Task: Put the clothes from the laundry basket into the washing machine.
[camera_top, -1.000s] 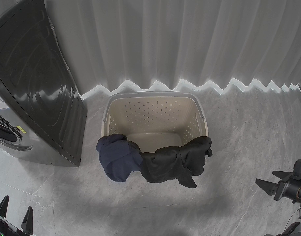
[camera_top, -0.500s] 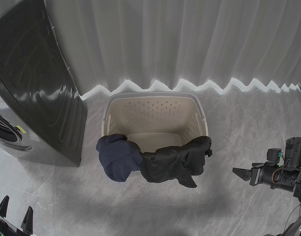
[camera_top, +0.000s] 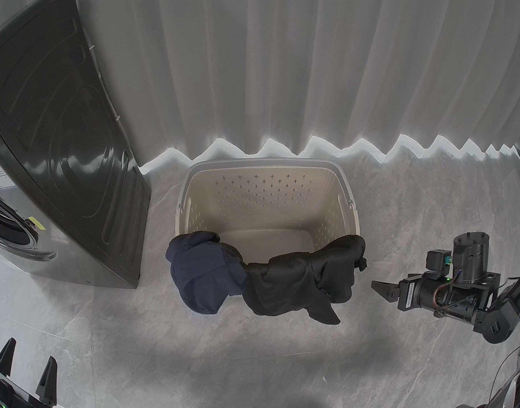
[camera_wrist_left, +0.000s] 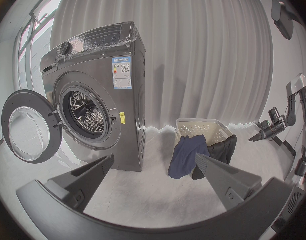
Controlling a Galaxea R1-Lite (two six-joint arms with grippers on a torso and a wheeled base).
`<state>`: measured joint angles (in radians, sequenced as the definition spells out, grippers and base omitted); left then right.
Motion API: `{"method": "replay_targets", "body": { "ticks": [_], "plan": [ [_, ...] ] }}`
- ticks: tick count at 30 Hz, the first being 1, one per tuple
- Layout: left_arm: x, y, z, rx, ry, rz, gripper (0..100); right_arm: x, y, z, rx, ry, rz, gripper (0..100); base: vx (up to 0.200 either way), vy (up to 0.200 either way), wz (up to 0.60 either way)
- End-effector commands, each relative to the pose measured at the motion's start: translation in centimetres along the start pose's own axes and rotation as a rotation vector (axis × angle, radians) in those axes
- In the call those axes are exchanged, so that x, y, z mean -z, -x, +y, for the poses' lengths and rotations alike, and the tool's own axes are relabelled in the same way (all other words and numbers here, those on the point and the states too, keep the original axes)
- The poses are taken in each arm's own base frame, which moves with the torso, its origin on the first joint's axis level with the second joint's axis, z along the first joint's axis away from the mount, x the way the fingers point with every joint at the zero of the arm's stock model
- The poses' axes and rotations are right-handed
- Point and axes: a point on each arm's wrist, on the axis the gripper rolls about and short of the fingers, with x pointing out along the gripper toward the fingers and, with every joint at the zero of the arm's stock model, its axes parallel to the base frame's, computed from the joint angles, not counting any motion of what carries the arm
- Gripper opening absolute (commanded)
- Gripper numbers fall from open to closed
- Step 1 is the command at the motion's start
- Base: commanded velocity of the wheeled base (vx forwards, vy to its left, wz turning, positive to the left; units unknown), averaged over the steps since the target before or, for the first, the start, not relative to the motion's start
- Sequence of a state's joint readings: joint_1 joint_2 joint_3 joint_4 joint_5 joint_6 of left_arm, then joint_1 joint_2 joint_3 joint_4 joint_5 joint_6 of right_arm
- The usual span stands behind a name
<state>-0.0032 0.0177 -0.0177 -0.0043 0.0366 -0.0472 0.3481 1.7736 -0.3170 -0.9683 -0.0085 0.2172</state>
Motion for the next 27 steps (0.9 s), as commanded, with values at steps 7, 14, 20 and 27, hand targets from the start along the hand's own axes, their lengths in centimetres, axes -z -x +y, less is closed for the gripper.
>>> {"method": "replay_targets", "body": {
  "ticks": [7,14,20,27],
  "plan": [
    [0.5,0.0,0.0,-0.001,0.002,0.006,100,0.5,-4.4,0.8,-0.016,0.012,0.031,100,0.0,0.0,0.0],
    [0.5,0.0,0.0,-0.001,0.002,0.006,100,0.2,-6.4,1.3,-0.033,0.019,0.01,100,0.0,0.0,0.0],
    [0.5,0.0,0.0,-0.001,0.002,0.006,100,0.7,-8.0,1.6,-0.04,0.025,0.027,100,0.0,0.0,0.0],
    [0.5,0.0,0.0,-0.001,0.002,0.007,100,1.0,-9.8,1.9,-0.054,0.027,0.006,100,0.0,0.0,0.0]
  ]
}}
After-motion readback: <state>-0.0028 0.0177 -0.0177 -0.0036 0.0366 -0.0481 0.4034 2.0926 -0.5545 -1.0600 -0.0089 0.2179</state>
